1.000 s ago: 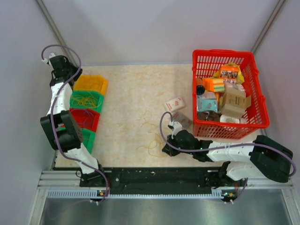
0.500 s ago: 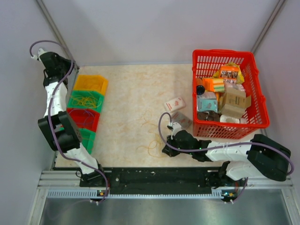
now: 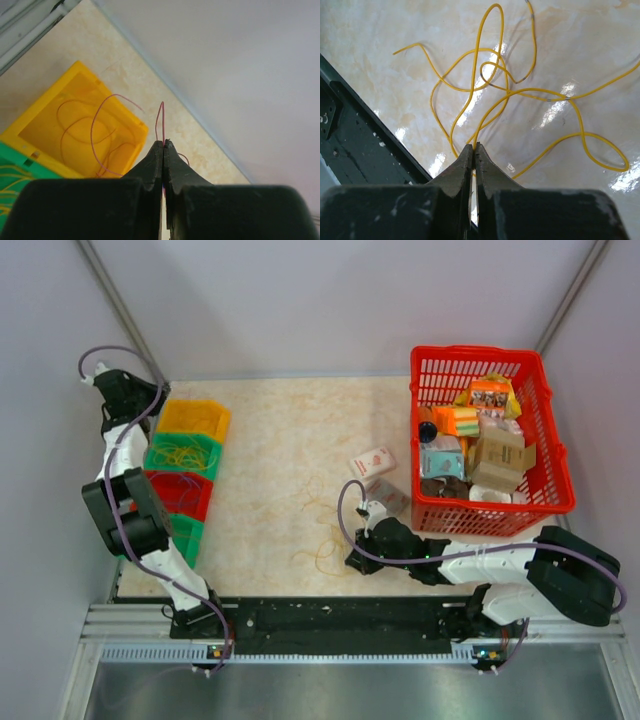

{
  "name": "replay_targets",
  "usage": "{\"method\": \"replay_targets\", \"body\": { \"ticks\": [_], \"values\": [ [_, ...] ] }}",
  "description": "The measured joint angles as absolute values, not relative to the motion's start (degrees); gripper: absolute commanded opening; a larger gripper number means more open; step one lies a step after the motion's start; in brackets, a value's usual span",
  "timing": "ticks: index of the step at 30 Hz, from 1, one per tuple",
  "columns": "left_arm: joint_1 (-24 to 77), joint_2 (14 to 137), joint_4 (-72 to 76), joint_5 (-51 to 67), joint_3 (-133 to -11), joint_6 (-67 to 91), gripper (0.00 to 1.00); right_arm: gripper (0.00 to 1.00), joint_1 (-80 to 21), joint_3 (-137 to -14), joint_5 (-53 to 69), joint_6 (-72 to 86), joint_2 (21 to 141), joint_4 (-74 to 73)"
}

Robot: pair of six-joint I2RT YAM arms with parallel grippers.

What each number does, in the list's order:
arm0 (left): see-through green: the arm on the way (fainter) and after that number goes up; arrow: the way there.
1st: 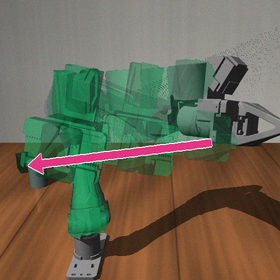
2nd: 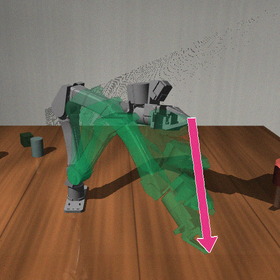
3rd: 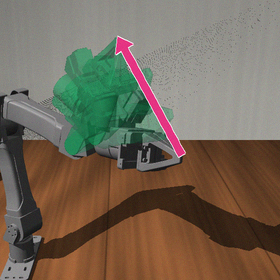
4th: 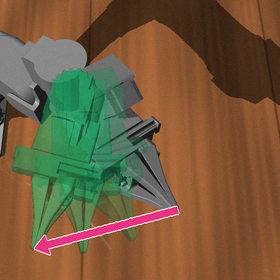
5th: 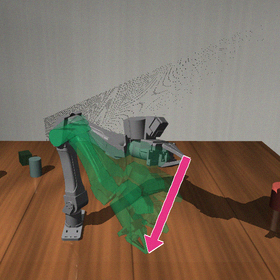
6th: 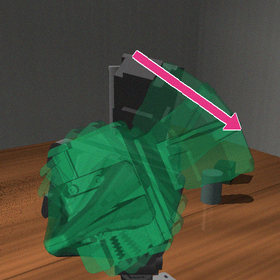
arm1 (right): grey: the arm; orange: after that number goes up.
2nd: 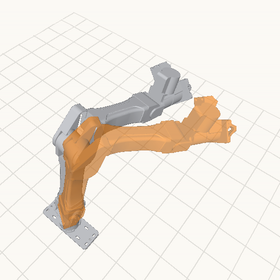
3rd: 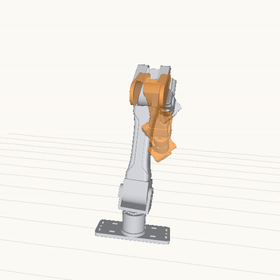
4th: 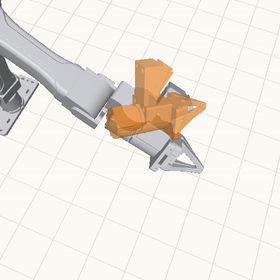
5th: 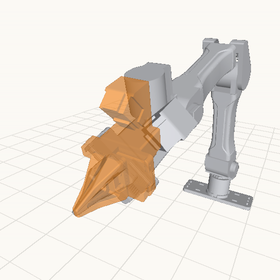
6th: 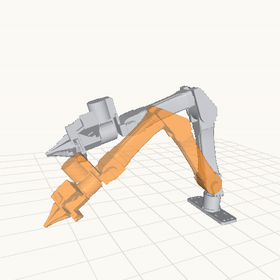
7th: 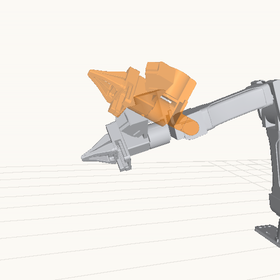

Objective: Untangle the cables

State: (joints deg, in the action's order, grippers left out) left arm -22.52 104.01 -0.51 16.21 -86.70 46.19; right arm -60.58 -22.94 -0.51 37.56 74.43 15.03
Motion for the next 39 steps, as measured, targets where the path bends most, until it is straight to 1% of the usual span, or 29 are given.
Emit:
{"method": "replay_targets", "body": {
  "ticks": [5,12,13,15,17,18,22,24,25,27,29,33,35,37,39],
  "values": [
    [-23.2,104.2,0.2,16.0,-79.2,45.9,0.00,0.00,-60.6,-22.9,-0.5,37.5,74.4,15.0],
    [-23.3,105.6,-1.1,15.0,-78.7,45.7,0.00,0.00,-60.6,-22.9,-0.5,37.5,74.4,15.0],
    [-23.3,106.2,-2.1,15.0,-79.4,45.6,0.07,0.00,-60.6,-22.9,-0.5,37.5,74.4,15.0],
    [-23.3,108.0,-4.5,15.1,-82.0,45.0,0.15,0.00,-60.6,-22.9,-0.5,37.5,74.4,15.0],
    [-23.3,110.6,-6.6,15.3,-85.3,44.6,0.30,0.00,-60.6,-22.9,-0.5,37.5,74.4,15.0],
    [-23.2,111.6,-7.2,15.5,-86.4,44.4,0.42,0.00,-60.6,-22.9,-0.5,37.5,74.4,15.0],
    [-23.2,112.4,-9.1,15.9,-87.0,43.7,0.56,0.00,-60.6,-22.9,-0.5,37.5,74.4,15.0],
    [-23.2,112.1,-9.1,16.1,-86.7,43.8,0.65,0.00,-60.6,-22.9,-0.5,37.5,74.4,15.0],
    [-23.2,111.6,-9.0,16.2,-86.0,43.8,0.67,0.00,-60.6,-22.9,-0.5,37.5,74.4,15.0],
    [-23.2,109.3,-9.0,16.5,-83.2,44.3,0.69,0.00,-60.6,-22.9,-0.4,37.5,74.4,15.0],
    [-23.1,104.7,-9.0,17.2,-78.3,45.1,0.69,0.00,-60.6,-22.9,-0.4,37.5,74.4,15.0],
    [-19.9,90.0,-8.7,18.3,-65.9,44.8,0.65,0.00,-60.6,-23.2,-0.3,37.5,74.4,14.7],
    [-14.4,81.6,-7.7,19.5,-60.1,43.1,0.61,0.00,-60.6,-24.8,-0.3,37.3,74.4,12.7],
    [-6.6,72.7,-5.4,22.9,-53.0,41.3,0.57,0.00,-60.6,-26.9,-0.3,36.9,73.5,10.2],
    [-0.3,66.4,-3.3,26.6,-46.9,40.0,0.59,0.00,-60.6,-29.3,-0.4,36.3,70.8,6.9]
  ]
}}
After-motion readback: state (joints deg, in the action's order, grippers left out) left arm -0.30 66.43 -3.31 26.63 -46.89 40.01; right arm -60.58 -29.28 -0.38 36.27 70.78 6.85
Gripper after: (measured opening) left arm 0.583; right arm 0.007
